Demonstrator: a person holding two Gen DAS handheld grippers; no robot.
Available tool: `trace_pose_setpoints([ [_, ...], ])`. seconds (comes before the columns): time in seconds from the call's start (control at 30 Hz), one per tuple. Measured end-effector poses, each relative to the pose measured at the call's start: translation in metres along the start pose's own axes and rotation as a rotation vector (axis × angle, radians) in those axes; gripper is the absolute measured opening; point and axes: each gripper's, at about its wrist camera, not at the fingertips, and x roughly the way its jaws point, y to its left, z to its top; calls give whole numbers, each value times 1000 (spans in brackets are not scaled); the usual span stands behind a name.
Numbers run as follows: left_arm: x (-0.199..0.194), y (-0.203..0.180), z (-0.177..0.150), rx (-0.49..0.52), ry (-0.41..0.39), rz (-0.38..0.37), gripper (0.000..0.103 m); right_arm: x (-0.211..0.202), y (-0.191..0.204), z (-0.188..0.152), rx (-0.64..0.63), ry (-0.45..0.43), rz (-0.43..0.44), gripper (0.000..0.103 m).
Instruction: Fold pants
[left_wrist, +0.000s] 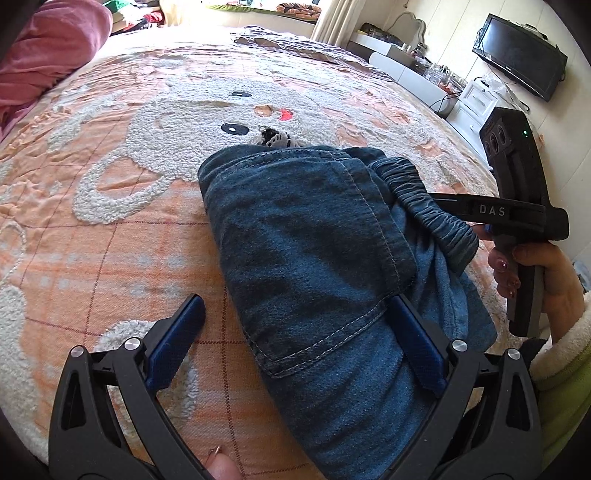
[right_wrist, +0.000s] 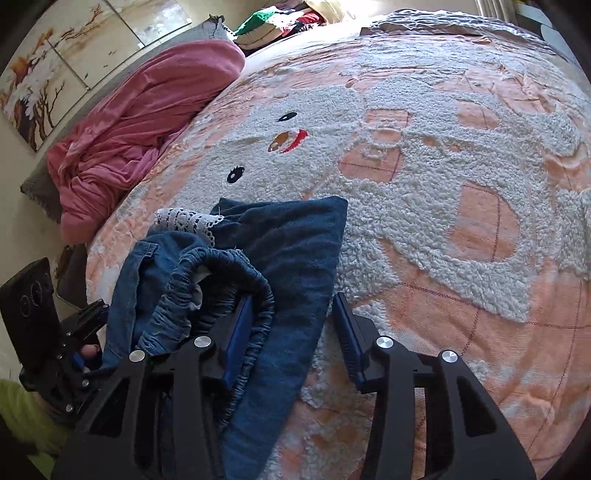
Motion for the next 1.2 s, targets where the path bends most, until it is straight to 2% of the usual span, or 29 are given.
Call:
trace_pose_setpoints([
  [0.07, 0, 0, 0, 1, -1, 0, 93, 2, 0, 1, 9, -3, 21, 42],
  [0.3, 4, -1, 1, 3, -2, -1, 93, 4, 1, 1, 1, -7, 17, 42],
  [0.5, 6, -6, 3, 2, -8, -10, 91, 5, 5, 0, -5, -15, 35, 32],
  [0.57, 5, -9, 3, -1, -15, -28, 71, 5, 8, 0, -6, -24, 35, 24],
  [0.6, 4, -10, 4, 4, -16, -28, 67, 4, 11, -1, -16, -30, 29, 22],
  [0.67, 2, -13, 4, 17, -21, -27, 50, 1, 20, -1, -45, -52, 6, 16],
  [0.77, -4, -15, 7, 27, -36, -22, 34, -3, 31, -3, -81, -80, -27, 13],
  [1.0, -12, -19, 12, 57, -65, -18, 26, -17, 51, -3, -136, -147, -59, 11],
  [1.2, -19, -13, 25, 64, -98, -35, 25, -22, 62, 8, -153, -198, -63, 11],
])
